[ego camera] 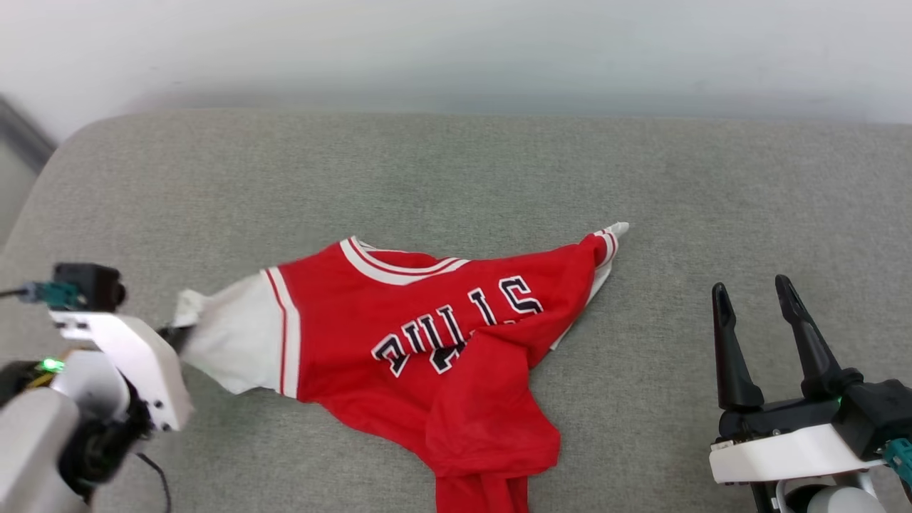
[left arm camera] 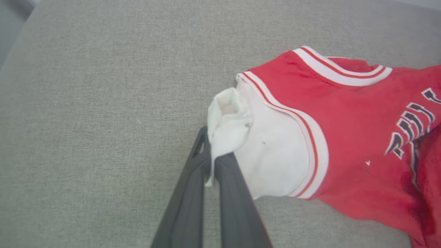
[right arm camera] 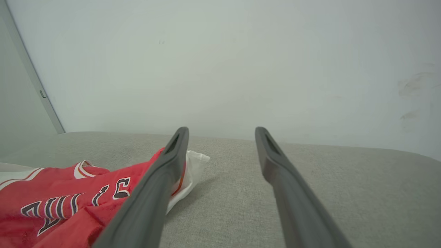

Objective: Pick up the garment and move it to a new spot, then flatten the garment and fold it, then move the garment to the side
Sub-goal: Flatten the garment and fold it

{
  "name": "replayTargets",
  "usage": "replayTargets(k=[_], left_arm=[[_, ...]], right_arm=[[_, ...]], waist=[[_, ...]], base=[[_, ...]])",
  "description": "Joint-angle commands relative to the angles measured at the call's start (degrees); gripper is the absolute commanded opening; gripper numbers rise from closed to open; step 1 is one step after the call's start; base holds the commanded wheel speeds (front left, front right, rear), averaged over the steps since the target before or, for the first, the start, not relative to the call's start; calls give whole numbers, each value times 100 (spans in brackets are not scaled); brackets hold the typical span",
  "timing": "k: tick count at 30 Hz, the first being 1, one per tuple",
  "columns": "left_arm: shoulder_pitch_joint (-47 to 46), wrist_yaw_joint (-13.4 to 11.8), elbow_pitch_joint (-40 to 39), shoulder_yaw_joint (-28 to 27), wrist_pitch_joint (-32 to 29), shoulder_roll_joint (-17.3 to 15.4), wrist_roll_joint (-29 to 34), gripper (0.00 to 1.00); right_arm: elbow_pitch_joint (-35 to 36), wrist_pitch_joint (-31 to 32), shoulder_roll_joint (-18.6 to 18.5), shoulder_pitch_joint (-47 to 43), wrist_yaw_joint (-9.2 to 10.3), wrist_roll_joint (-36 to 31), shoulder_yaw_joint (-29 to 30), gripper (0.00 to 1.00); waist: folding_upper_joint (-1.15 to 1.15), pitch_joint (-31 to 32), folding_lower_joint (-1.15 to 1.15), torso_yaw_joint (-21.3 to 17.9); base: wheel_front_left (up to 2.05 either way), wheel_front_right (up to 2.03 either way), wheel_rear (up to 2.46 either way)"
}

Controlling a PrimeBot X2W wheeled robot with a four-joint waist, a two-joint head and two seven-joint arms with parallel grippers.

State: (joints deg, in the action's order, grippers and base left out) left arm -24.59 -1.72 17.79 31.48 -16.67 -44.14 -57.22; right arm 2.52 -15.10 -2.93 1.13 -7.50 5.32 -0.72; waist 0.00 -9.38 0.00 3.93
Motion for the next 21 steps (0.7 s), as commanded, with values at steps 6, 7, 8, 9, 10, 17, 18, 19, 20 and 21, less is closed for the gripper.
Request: replayTargets(k=[6, 7, 8, 9, 10, 17, 18, 19, 20, 21], left_arm=[[283, 76, -358, 55, 870, 284, 301, 100], [293, 139, -476, 71, 1316, 376, 505, 100], [293, 139, -476, 71, 1316, 376, 505, 100], [303, 156, -534, 72, 1539, 430, 612, 100], [323, 160, -592, 71, 1765, 448, 728, 100], [567, -196, -1202, 124, 3067, 675, 1775, 100], [631, -278, -1295, 136, 3115, 717, 1951, 100], [694, -343, -1398, 128, 3156, 777, 2067, 100], [746, -406, -1487, 90, 3161, 844, 2152, 100], [812, -460, -1584, 63, 3180, 876, 2273, 100]], right_arm=[[-45, -9, 10, -36, 2, 32, -6, 100], [-46, -9, 10, -29, 2, 17, -10, 100], [-46, -9, 10, -29, 2, 17, -10, 100], [-47, -9, 10, -35, 2, 12, -1, 100], [-46, -9, 10, -44, 2, 10, 8, 100], [1, -9, 11, -180, 2, -86, 88, 100], [-35, 2, -14, -215, 2, -119, 66, 100], [-54, 72, -50, -213, 2, -111, 39, 100], [-54, 172, -108, -186, 2, -77, -5, 100], [-25, 288, -207, -120, 2, -55, -54, 100]], waist=[[0, 93, 0, 136], [0, 127, 0, 159], [0, 127, 0, 159], [0, 150, 0, 173], [0, 169, 0, 186], [0, 315, 0, 356], [0, 327, 0, 389], [0, 330, 0, 426], [0, 323, 0, 459], [0, 312, 0, 493]], base=[[0, 0, 0], [0, 0, 0], [0, 0, 0], [0, 0, 0], [0, 0, 0], [0, 0, 0], [0, 0, 0], [0, 0, 0], [0, 0, 0], [0, 0, 0]])
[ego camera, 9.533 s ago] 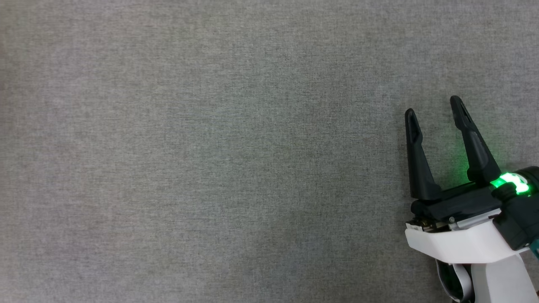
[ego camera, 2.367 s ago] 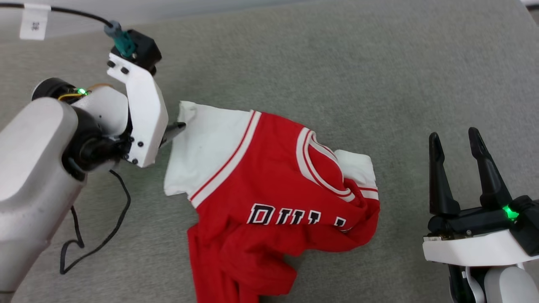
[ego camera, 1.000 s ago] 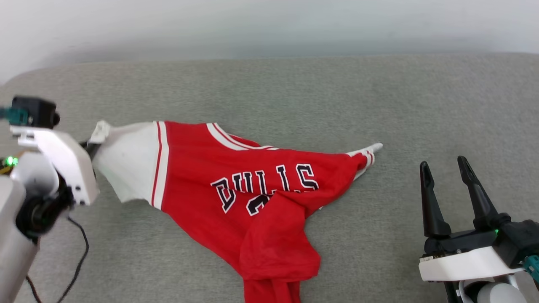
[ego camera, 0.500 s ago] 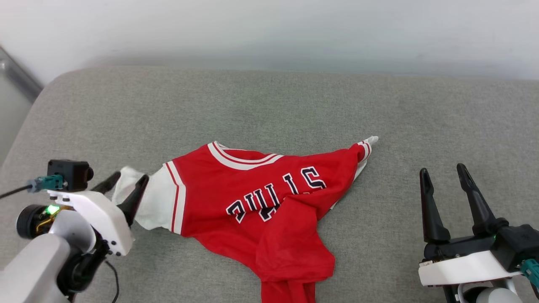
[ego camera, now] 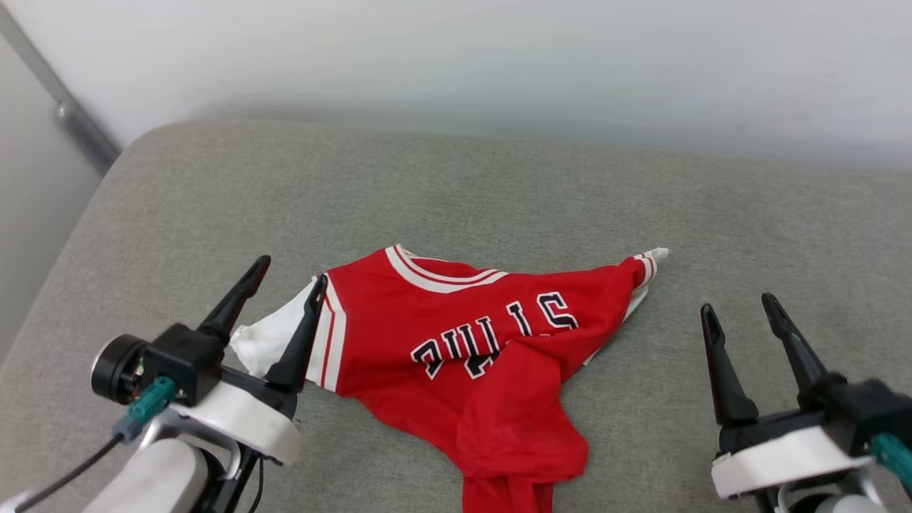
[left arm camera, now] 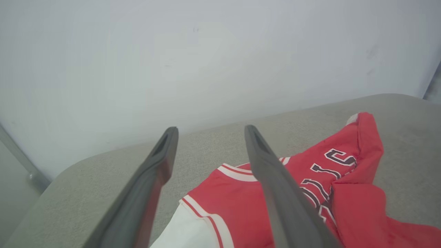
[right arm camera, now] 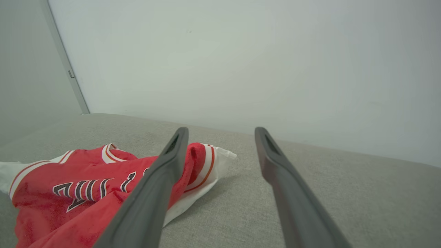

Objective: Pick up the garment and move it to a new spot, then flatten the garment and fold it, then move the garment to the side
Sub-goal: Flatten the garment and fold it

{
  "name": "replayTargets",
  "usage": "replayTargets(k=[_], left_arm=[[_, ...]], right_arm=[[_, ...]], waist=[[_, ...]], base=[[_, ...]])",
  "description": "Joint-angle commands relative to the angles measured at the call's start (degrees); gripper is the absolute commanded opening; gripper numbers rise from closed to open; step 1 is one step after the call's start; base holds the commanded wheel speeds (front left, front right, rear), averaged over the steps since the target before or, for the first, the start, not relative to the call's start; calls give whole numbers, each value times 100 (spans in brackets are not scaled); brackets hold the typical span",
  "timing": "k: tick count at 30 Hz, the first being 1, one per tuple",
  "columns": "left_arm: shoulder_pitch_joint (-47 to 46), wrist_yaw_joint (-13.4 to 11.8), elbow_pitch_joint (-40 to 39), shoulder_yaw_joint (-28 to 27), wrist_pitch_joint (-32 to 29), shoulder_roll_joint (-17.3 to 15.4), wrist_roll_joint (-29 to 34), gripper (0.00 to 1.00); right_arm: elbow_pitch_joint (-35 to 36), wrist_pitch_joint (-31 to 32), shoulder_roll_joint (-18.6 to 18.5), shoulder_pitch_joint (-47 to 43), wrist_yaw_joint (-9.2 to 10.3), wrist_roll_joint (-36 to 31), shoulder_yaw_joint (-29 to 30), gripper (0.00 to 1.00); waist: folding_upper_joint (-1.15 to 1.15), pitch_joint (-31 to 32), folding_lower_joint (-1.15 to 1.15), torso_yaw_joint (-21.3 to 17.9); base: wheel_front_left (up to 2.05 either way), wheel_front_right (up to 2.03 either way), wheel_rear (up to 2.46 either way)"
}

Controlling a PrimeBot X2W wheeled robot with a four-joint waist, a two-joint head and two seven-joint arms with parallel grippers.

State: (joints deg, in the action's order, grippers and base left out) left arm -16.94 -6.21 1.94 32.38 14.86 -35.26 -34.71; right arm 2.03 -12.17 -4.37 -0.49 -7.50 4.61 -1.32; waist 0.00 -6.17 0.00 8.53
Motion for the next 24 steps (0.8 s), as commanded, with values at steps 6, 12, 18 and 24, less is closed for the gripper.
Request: replayTargets(k=[6, 12, 18, 24], left_arm=[[416, -205, -568, -323, 38, 349, 342, 100], [655, -104, -752, -526, 34, 666, 473, 100], [595, 92, -718, -659, 34, 927, 636, 100], [477, 269, -648, -766, 35, 1172, 795, 100]], right_arm=[[-164, 1592, -915, 495, 3, 349, -479, 100], [-457, 3766, -1508, 1318, 4, 1414, -954, 100], [-695, 5373, -1842, 2137, 2, 1813, -1274, 100], [-969, 6343, -1864, 2657, 2, 1888, -1433, 100]], waist=[[0, -185, 0, 240], [0, -468, 0, 415], [0, -796, 0, 683], [0, -1085, 0, 1002]], base=[[0, 0, 0], [0, 0, 0], [0, 0, 0], [0, 0, 0]])
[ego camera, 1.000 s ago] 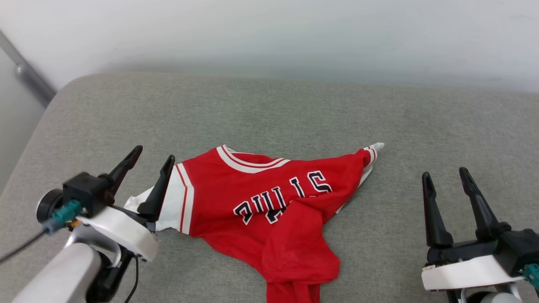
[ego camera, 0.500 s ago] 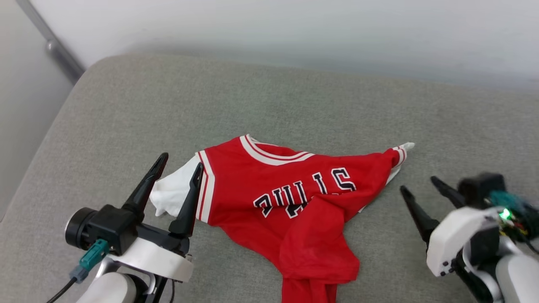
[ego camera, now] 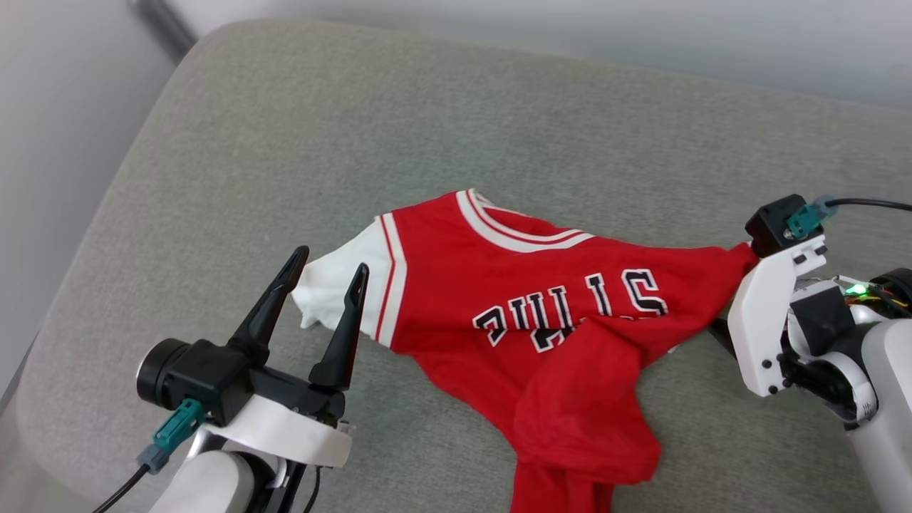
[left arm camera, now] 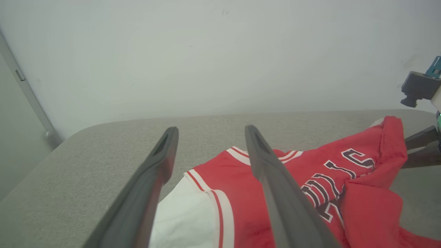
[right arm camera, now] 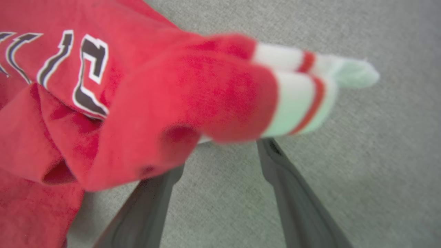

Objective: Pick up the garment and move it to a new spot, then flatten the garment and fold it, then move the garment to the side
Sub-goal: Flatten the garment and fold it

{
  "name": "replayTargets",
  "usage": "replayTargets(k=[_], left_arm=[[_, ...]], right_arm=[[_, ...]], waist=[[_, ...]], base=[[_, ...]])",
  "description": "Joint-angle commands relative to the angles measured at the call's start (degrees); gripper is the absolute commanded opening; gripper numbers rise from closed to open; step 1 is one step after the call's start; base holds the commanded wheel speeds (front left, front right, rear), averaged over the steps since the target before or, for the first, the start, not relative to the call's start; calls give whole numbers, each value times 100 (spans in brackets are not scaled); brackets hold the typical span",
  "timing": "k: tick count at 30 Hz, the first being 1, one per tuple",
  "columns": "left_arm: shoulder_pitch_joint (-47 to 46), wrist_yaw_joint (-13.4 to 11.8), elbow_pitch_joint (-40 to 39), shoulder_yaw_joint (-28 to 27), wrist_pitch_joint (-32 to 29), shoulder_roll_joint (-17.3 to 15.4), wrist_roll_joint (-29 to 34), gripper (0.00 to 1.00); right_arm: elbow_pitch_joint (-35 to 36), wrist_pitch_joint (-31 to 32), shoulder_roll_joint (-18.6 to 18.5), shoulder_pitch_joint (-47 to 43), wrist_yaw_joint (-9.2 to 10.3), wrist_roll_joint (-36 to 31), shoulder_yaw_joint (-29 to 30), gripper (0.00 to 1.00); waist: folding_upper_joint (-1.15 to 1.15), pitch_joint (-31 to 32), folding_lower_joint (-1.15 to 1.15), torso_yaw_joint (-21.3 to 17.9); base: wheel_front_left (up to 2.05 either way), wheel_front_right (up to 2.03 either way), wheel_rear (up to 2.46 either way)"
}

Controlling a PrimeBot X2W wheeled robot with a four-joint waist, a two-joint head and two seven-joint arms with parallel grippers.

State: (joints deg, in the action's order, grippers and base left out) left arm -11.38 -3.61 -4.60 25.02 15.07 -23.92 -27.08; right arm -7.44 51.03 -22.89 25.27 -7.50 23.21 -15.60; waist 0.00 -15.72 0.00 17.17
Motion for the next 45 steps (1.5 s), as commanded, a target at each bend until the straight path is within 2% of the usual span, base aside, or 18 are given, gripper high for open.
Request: replayTargets(k=[1, 10, 11, 12, 18, 26, 33, 39, 45], left_arm=[[-87, 39, 14, -48, 14, 74, 49, 100], [-118, 278, 156, -151, 14, 417, 264, 100], [-96, 299, 183, -158, 14, 444, 288, 100], [-72, 317, 205, -172, 14, 474, 308, 100], [59, 435, 354, -289, 14, 555, 401, 100], [309, 487, 354, -446, 14, 522, 482, 100], [487, 462, 231, -533, 14, 469, 515, 100], [474, 431, 114, -577, 15, 432, 520, 100], [387, 436, 94, -559, -12, 415, 518, 100]], right_arm=[[-81, 104, -3, 145, 2, 30, -32, 100], [-866, 286, 84, 162, 2, -18, -370, 100], [-948, 248, 93, 118, 2, -4, -394, 44], [-1000, 223, 94, 82, 1, 15, -434, 0], [-949, -1, -286, 10, 5, 74, -621, 0], [-417, -508, -925, -158, 4, 188, -497, 0], [-109, -1477, -1405, -447, 4, 79, -47, 0], [-197, -2560, -1496, -878, 4, -29, 427, 0], [-622, -3372, -1375, -1337, 4, -256, 782, 0]], waist=[[0, -165, 0, 188], [0, -290, 0, 517], [0, -270, 0, 522], [0, -243, 0, 517], [0, 78, 0, 275], [0, 631, 0, -241], [0, 788, 0, -624], [0, 624, 0, -889], [0, 493, 0, -1073]], base=[[0, 0, 0], [0, 0, 0], [0, 0, 0], [0, 0, 0], [0, 0, 0], [0, 0, 0], [0, 0, 0], [0, 0, 0], [0, 0, 0]])
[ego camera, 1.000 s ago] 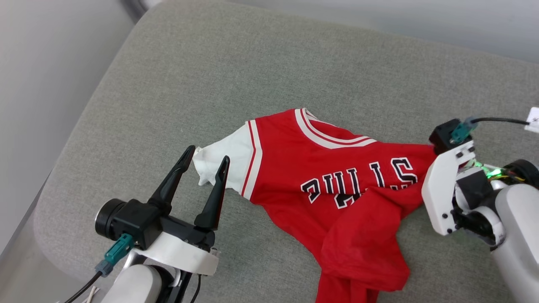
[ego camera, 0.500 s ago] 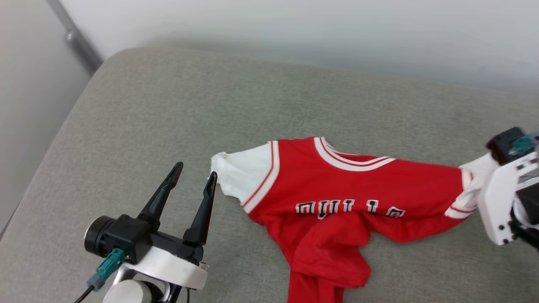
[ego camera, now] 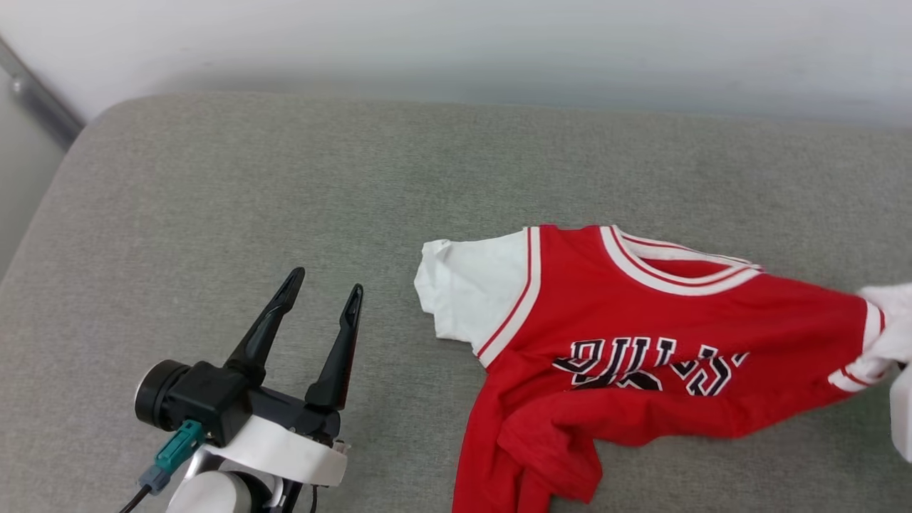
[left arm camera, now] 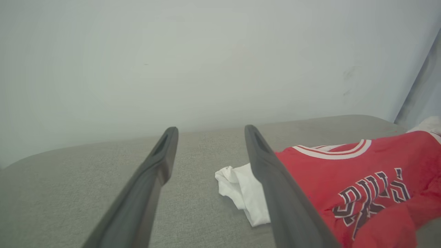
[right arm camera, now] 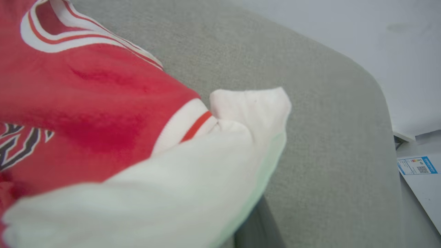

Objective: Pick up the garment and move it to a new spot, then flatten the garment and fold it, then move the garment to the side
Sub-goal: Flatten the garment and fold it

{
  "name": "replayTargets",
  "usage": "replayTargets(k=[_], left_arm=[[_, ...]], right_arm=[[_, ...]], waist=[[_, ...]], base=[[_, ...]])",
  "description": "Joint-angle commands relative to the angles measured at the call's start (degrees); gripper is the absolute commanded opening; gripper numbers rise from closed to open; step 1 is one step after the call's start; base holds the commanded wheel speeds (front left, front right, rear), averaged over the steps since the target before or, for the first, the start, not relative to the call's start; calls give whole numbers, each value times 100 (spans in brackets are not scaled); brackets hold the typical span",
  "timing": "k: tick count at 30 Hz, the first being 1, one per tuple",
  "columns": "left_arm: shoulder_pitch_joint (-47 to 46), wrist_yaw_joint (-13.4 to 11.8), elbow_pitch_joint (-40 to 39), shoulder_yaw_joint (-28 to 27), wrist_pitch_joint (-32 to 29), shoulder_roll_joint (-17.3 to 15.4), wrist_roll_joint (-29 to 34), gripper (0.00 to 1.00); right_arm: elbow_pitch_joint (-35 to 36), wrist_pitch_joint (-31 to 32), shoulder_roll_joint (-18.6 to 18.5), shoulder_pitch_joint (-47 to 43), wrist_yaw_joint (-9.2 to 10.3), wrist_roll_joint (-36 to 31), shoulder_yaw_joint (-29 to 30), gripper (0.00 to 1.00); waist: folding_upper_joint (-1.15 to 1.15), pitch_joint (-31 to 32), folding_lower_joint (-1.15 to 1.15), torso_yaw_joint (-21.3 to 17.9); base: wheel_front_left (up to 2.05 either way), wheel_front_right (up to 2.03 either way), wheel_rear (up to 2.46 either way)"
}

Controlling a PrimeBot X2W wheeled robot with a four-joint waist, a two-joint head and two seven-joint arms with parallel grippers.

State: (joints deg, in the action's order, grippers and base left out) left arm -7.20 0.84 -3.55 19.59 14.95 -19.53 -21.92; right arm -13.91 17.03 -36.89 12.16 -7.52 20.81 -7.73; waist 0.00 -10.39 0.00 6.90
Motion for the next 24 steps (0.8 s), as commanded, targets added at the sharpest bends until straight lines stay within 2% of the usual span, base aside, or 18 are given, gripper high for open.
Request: replayTargets(k=[1, 2, 7, 11, 16, 19, 24], left_arm=[[-47, -10, -4, -18, 2, -32, 3, 100], [-64, -13, 3, -17, -6, -42, 6, 100], [-132, -8, 51, -24, -59, -95, -20, 100], [-130, -27, 80, -50, -89, -129, -42, 100], [-171, -16, 91, -96, -116, -203, -97, 100], [-234, 25, 112, -122, -154, -242, -164, 100], [-584, 275, 41, -196, -502, -458, -408, 100]], right_arm=[[-101, -100, 56, -109, 6, -70, 48, 35], [-266, -166, 112, -186, 6, -86, 114, 100], [-696, -554, 334, -217, 6, -276, 578, 100], [-518, -791, 543, -141, 5, -213, 1022, 100], [189, -1007, 968, -174, 5, -51, 1476, 100], [744, -1151, 1370, -320, 5, 9, 1750, 100], [1754, -1365, 2134, -564, 5, -28, 2093, 100]], waist=[[0, -56, 0, -79], [0, -65, 0, -116], [0, -50, 0, -319], [0, 56, 0, -495], [0, 193, 0, -705], [0, 247, 0, -810], [0, 146, 0, -1010]], base=[[0, 0, 0], [0, 0, 0], [0, 0, 0], [0, 0, 0], [0, 0, 0], [0, 0, 0], [0, 0, 0]])
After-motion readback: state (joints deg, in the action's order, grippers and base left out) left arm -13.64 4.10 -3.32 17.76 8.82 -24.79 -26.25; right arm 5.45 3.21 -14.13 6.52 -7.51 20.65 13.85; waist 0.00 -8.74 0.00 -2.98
